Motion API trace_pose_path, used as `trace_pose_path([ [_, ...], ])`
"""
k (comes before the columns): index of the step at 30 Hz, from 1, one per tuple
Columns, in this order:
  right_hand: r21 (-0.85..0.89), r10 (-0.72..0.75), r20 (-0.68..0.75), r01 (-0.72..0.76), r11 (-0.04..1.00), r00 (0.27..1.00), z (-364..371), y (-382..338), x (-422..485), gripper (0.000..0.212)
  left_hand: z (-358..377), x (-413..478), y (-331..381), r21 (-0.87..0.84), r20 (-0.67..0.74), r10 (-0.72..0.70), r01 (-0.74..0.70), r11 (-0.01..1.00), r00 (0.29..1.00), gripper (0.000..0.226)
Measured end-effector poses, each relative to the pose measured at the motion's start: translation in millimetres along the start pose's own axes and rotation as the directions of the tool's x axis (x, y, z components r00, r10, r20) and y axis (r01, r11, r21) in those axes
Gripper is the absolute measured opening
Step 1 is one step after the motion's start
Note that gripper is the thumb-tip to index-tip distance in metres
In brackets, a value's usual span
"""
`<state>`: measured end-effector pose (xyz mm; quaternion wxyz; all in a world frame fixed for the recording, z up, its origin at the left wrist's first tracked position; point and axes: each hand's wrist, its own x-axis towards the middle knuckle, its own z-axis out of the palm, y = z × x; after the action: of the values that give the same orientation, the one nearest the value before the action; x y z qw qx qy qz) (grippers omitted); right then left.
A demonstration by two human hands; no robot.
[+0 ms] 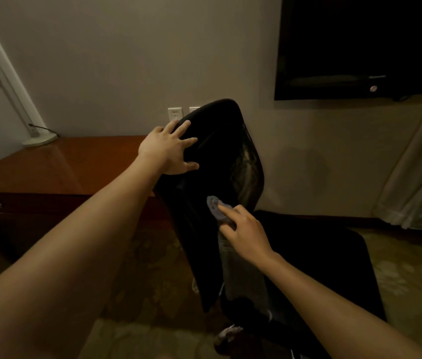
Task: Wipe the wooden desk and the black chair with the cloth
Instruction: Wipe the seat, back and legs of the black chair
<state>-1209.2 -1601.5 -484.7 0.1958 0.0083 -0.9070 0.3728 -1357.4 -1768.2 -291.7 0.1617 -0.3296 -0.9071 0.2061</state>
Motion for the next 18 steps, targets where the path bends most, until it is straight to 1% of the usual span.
trace_pose_path([
  [2, 0.138, 0.048, -0.088, -0.036, 0.990, 0.995, -6, -13, 8, 0.050, 2, 1, 0, -0.002, -0.001, 0.002, -0.002, 1.000, 1.000, 0.085],
  [4, 0.291, 0.085, -0.155, -0.037, 0.956, 0.984, -10, -35, 21, 0.049, 3, 1, 0, -0.007, -0.007, 0.015, -0.015, 1.000, 1.000, 0.083],
  [6, 0.406, 0.105, -0.163, -0.030, 0.913, 0.981, -11, -59, 35, 0.048, 4, 1, -1, -0.020, -0.009, 0.023, -0.023, 1.000, 1.000, 0.075],
  [8, 0.458, 0.127, -0.115, -0.061, 0.887, 0.985, -2, -76, 44, 0.048, 5, 2, -3, -0.040, -0.004, 0.022, -0.022, 0.999, 1.000, 0.069],
  [9, 0.432, 0.133, -0.096, -0.079, 0.899, 0.986, 6, -79, 45, 0.050, 6, 2, -4, -0.045, -0.002, 0.023, -0.023, 0.999, 1.000, 0.068],
  [10, 0.344, 0.127, -0.111, -0.082, 0.935, 0.986, 15, -80, 43, 0.051, 8, 2, -5, -0.051, -0.007, 0.025, -0.025, 0.998, 1.000, 0.066],
  [12, 0.140, 0.106, -0.206, -0.078, 0.987, 0.973, 32, -71, 39, 0.053, 11, 3, -7, -0.072, -0.015, 0.035, -0.036, 0.997, 0.999, 0.063],
  [13, 0.105, 0.120, -0.248, -0.097, 0.990, 0.961, 40, -66, 37, 0.051, 14, 3, -8, -0.077, -0.016, 0.035, -0.036, 0.996, 0.999, 0.062],
  [14, 0.109, 0.153, -0.272, -0.128, 0.986, 0.950, 44, -61, 37, 0.048, 14, 6, -10, -0.074, -0.022, 0.031, -0.033, 0.997, 0.999, 0.061],
  [16, 0.163, 0.246, -0.273, -0.208, 0.965, 0.930, 47, -51, 38, 0.046, 15, 7, -11, -0.074, -0.028, 0.029, -0.031, 0.997, 0.999, 0.061],
  [18, 0.156, 0.344, -0.205, -0.316, 0.936, 0.916, 46, -39, 37, 0.047, 15, 6, -8, -0.054, -0.033, 0.036, -0.038, 0.998, 0.999, 0.059],
])
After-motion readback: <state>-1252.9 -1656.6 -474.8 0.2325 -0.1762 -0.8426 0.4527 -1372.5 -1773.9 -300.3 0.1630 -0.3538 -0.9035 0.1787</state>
